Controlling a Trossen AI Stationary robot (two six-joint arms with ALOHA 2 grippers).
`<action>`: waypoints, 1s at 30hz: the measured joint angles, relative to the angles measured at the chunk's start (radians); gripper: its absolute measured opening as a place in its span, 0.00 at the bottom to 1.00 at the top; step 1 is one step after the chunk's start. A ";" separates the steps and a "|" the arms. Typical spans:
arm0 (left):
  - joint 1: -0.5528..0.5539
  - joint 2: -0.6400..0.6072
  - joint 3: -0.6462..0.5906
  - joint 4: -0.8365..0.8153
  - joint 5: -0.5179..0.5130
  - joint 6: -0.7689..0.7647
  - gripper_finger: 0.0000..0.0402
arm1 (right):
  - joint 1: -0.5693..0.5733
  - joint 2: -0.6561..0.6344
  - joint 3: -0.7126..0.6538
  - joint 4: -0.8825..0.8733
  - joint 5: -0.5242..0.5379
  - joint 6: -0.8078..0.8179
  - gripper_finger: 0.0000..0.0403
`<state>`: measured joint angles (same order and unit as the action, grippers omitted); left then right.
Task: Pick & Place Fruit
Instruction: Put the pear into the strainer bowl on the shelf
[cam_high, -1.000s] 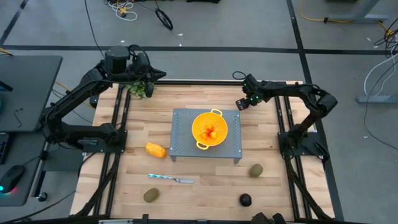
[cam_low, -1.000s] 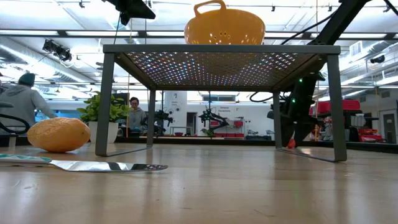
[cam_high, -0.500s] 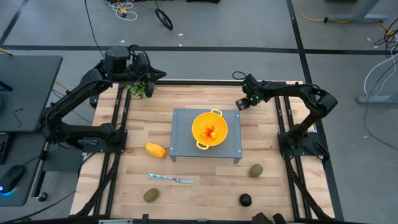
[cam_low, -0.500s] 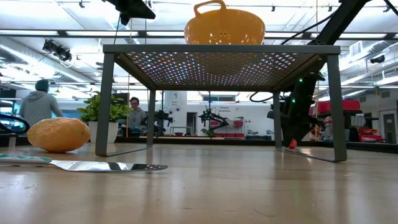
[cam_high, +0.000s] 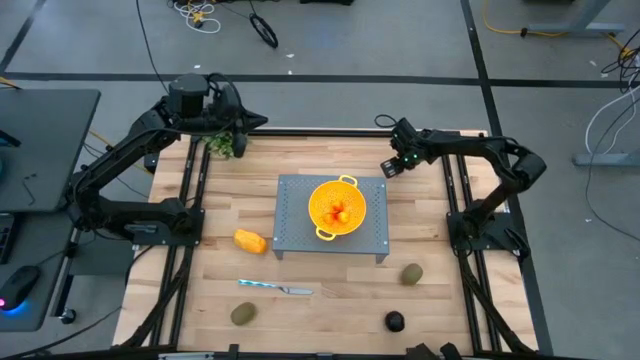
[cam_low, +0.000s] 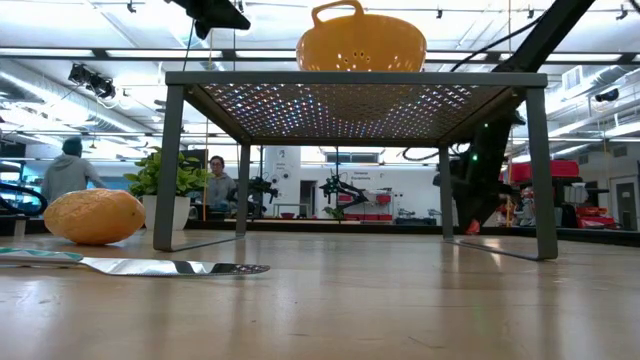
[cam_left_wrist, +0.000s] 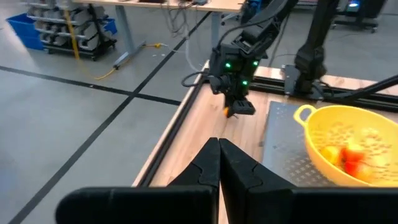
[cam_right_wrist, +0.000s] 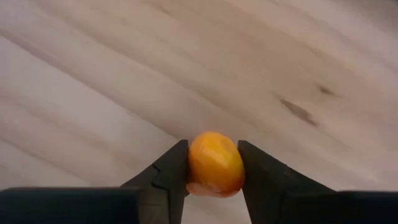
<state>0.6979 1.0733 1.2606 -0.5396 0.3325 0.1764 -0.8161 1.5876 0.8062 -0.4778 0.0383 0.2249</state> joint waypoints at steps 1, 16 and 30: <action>0.000 0.000 0.000 0.000 0.018 0.000 0.01 | 0.000 -0.019 0.000 -0.011 0.004 -0.004 0.32; -0.005 -0.008 0.002 0.039 0.047 -0.001 0.00 | 0.001 -0.310 0.000 -0.050 0.100 -0.102 0.32; -0.205 -0.008 0.001 0.149 -0.141 -0.103 0.00 | 0.005 -0.333 0.000 -0.033 0.037 -0.143 0.32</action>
<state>0.4933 1.0657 1.2617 -0.3906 0.1915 0.0736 -0.8112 1.2545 0.8062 -0.5111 0.0755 0.0814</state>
